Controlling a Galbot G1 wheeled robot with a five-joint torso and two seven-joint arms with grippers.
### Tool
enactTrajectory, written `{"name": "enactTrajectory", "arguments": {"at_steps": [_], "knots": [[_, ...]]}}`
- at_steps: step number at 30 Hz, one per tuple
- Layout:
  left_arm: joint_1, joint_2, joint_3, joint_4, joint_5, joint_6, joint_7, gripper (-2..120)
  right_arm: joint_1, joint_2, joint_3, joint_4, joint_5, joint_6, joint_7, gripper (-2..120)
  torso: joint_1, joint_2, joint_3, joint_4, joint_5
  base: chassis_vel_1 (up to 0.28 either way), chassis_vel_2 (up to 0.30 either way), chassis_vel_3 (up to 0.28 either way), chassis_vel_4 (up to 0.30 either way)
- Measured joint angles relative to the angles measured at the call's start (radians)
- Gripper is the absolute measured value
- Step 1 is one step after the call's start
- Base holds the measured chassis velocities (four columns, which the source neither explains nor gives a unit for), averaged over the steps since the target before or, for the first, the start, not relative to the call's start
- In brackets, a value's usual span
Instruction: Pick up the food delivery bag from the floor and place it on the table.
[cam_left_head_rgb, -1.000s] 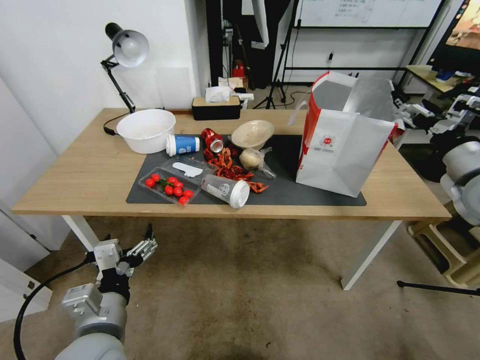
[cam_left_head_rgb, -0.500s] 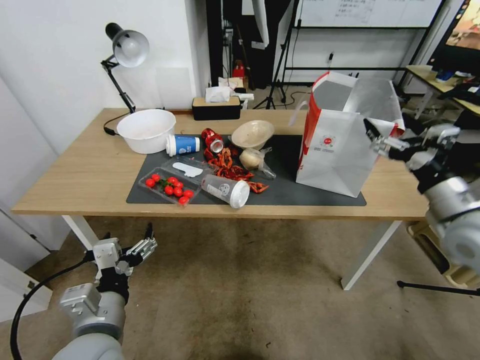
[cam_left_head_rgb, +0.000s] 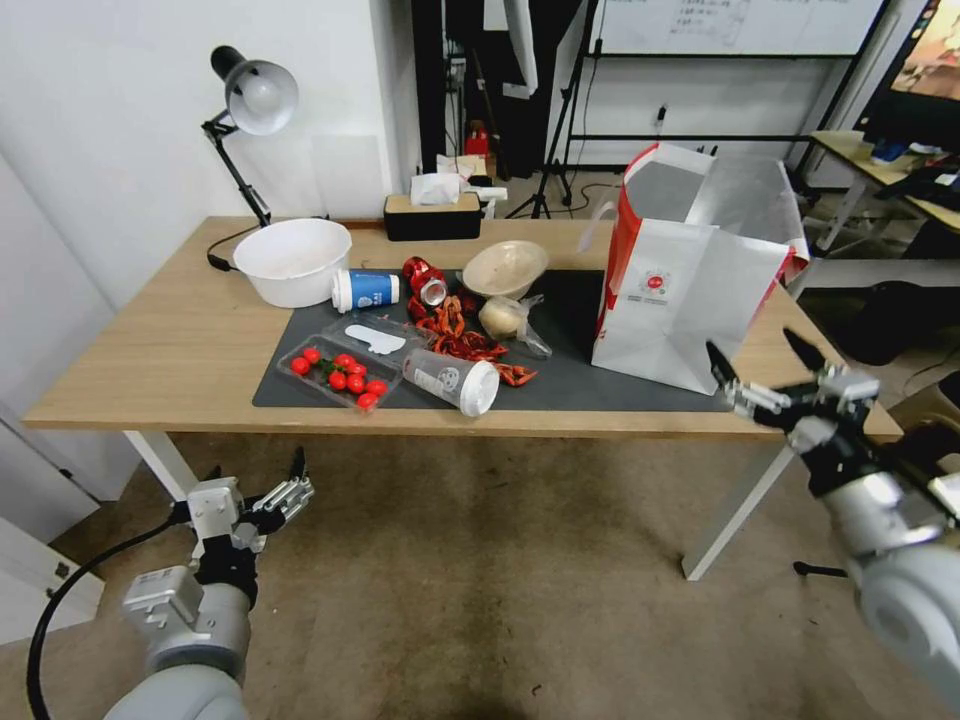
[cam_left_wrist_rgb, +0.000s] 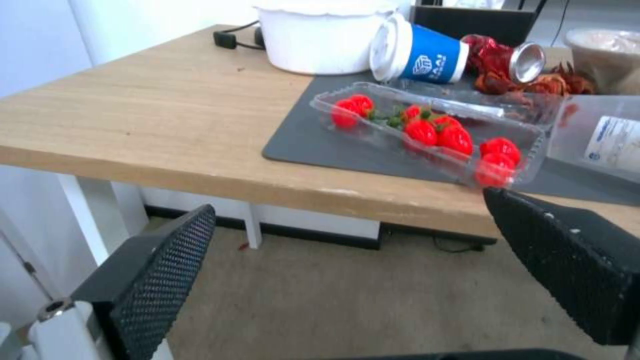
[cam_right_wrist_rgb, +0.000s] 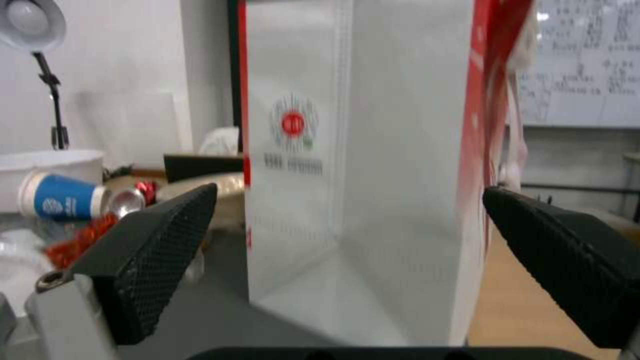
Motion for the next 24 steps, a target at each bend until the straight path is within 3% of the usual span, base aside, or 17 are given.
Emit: {"name": "enactTrajectory", "arguments": {"at_steps": [10, 24], "knots": [[-0.005, -0.003, 0.01, 0.033, 0.009, -0.002, 0.01, 100, -0.058, 0.11, -0.052, -0.066, -0.059, 0.042, -0.013, 100, 0.0, 0.0, 0.0, 0.0, 0.0, 0.0, 0.0, 0.0, 0.0], [-0.008, -0.005, 0.02, 0.062, 0.016, -0.013, 0.016, 100, -0.046, 0.157, -0.085, -0.124, -0.074, 0.044, -0.008, 100, 0.0, 0.0, 0.0, 0.0, 0.0, 0.0, 0.0, 0.0, 0.0]]}}
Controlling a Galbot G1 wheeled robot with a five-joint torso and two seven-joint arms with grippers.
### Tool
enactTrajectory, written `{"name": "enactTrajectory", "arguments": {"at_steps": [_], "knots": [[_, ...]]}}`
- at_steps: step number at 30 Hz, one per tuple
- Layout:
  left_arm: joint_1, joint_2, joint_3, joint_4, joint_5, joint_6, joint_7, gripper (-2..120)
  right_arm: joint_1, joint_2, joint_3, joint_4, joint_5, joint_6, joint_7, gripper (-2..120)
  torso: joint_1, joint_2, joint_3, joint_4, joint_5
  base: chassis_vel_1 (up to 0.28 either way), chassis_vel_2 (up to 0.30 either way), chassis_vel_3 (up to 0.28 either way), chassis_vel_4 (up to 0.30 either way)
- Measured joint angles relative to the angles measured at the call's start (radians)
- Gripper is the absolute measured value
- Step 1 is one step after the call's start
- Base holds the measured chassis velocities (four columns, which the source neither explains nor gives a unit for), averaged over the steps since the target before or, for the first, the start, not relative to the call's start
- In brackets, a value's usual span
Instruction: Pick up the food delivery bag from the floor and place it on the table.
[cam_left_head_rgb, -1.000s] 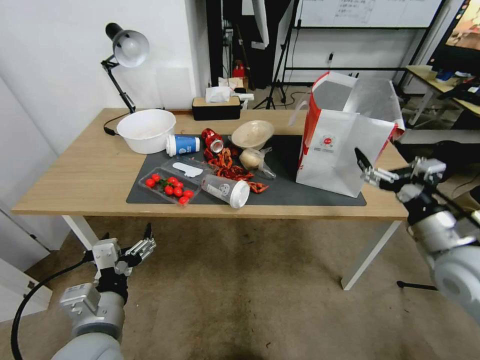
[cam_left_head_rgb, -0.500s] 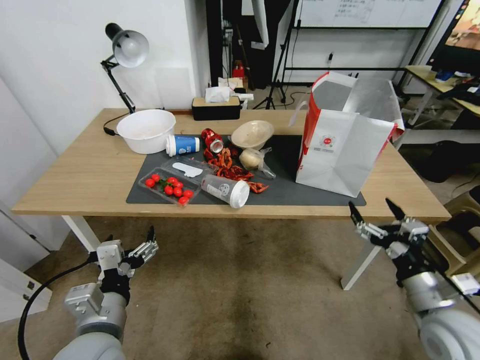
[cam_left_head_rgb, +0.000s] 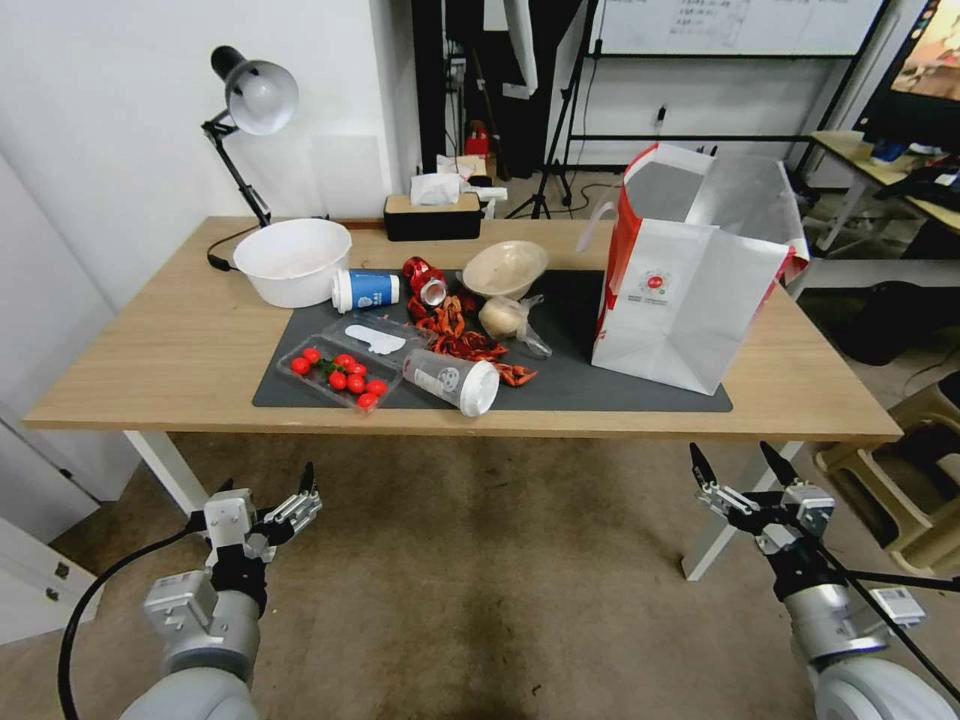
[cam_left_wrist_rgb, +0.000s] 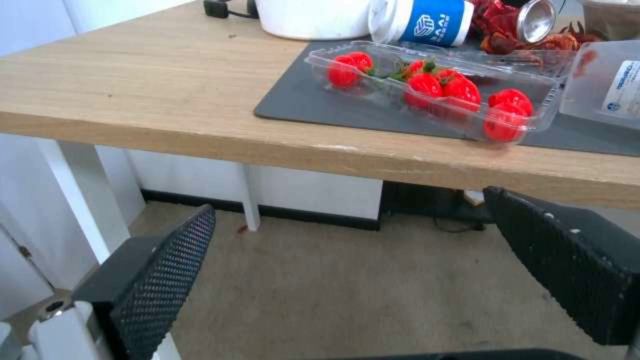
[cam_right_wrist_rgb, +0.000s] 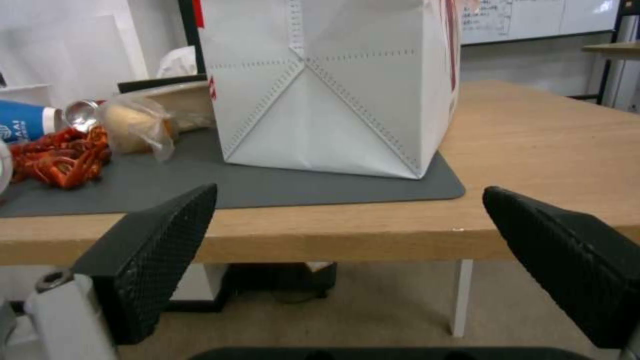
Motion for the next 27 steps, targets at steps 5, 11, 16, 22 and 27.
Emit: {"name": "enactTrajectory", "arguments": {"at_steps": [5, 11, 16, 22, 27], "knots": [[-0.002, 0.0, 0.001, 0.006, 0.0, 0.0, 0.0, 100, 0.015, 0.0, -0.005, -0.011, -0.002, -0.004, -0.001, 100, 0.0, 0.0, 0.0, 0.0, 0.0, 0.0, 0.0, 0.0, 0.0], [-0.003, 0.0, 0.001, 0.01, 0.0, -0.002, 0.0, 100, 0.023, -0.005, -0.006, -0.022, -0.002, -0.011, 0.001, 100, 0.0, 0.0, 0.0, 0.0, 0.0, 0.0, 0.0, 0.0, 0.0], [-0.005, 0.001, 0.0, 0.012, -0.002, -0.008, 0.001, 100, 0.027, -0.005, -0.007, -0.026, 0.003, -0.015, 0.005, 100, 0.0, 0.0, 0.0, 0.0, 0.0001, 0.0, 0.0, 0.0, 0.0], [-0.008, 0.004, 0.0, 0.023, 0.004, -0.036, 0.005, 100, 0.027, -0.003, -0.007, -0.028, 0.006, -0.017, 0.006, 100, 0.0, 0.0, 0.0, -0.0001, 0.0001, 0.0, 0.0, 0.0, 0.0], [-0.009, 0.004, 0.0, 0.025, 0.007, -0.042, 0.006, 100, 0.026, -0.003, -0.007, -0.029, 0.007, -0.017, 0.006, 100, 0.0, 0.0, 0.0, -0.0001, 0.0, 0.0, 0.0, 0.0, 0.0]]}}
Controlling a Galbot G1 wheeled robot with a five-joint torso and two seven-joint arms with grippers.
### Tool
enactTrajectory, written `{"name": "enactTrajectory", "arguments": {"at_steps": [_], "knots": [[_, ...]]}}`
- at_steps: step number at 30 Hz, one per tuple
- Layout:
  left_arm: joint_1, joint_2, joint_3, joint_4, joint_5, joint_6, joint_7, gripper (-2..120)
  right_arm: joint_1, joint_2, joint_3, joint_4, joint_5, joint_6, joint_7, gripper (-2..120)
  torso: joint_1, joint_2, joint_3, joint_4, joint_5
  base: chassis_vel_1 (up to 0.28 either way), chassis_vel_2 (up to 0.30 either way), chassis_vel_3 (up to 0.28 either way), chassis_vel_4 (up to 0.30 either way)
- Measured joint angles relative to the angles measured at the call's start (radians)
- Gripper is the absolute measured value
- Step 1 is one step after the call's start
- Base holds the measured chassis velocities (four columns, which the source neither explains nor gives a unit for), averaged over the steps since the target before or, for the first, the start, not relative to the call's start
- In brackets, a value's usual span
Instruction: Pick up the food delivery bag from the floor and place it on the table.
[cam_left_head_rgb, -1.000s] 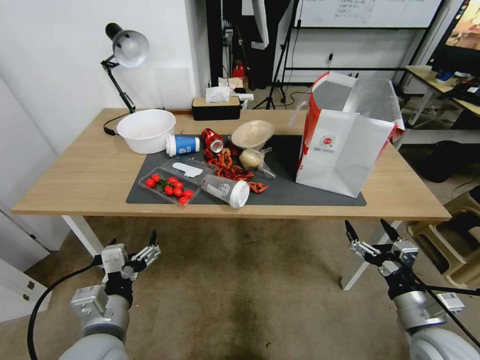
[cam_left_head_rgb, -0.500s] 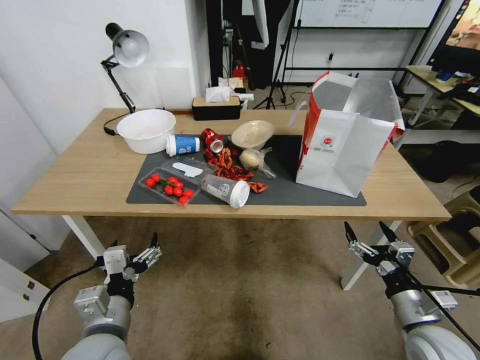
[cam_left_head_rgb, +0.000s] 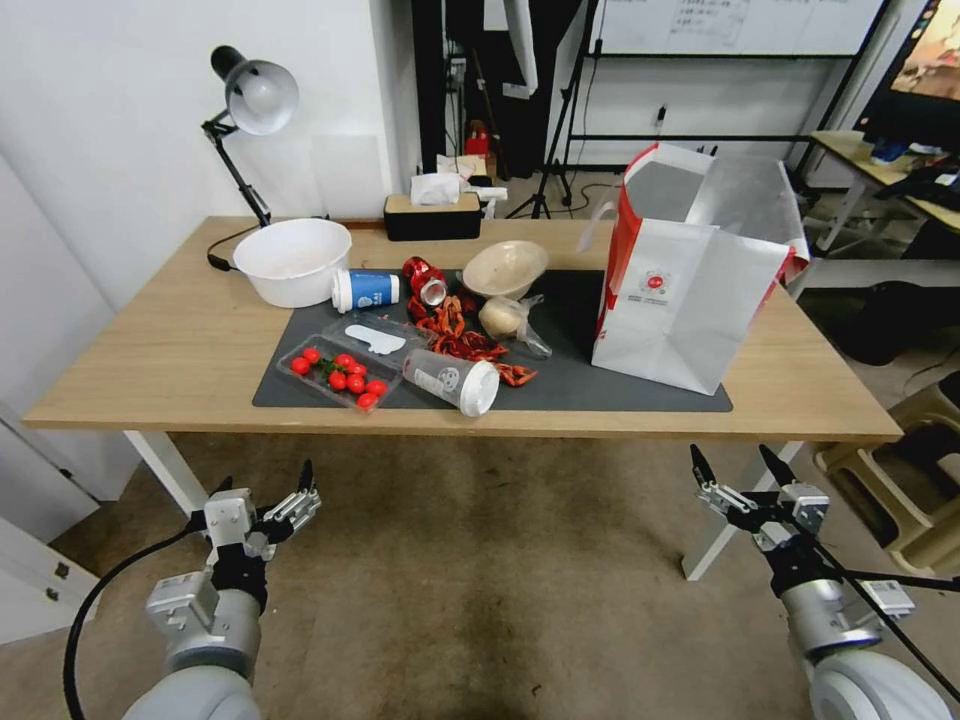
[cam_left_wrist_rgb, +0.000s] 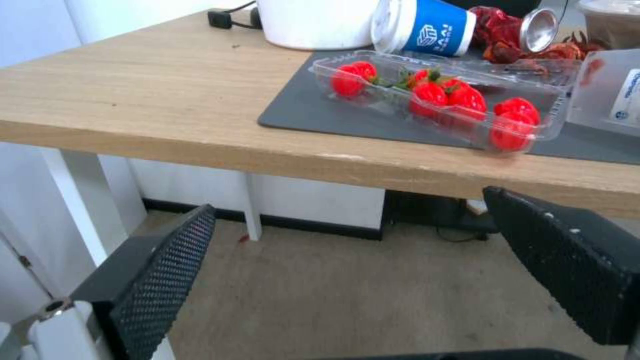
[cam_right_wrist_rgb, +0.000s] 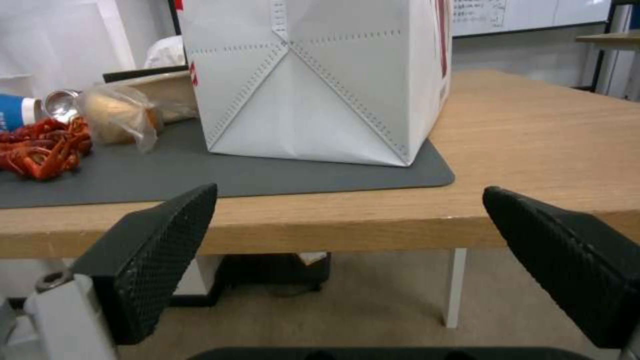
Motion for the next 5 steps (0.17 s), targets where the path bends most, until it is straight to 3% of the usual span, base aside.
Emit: {"name": "enactTrajectory", "arguments": {"at_steps": [5], "knots": [[0.0, 0.0, 0.0, 0.0, 0.001, 0.0, 0.0, 100, 0.0, 0.0, 0.0, 0.0, 0.001, 0.0, 0.001, 100, 0.0, 0.0, 0.0, 0.0, 0.0, 0.0, 0.0, 0.0, 0.0]]}}
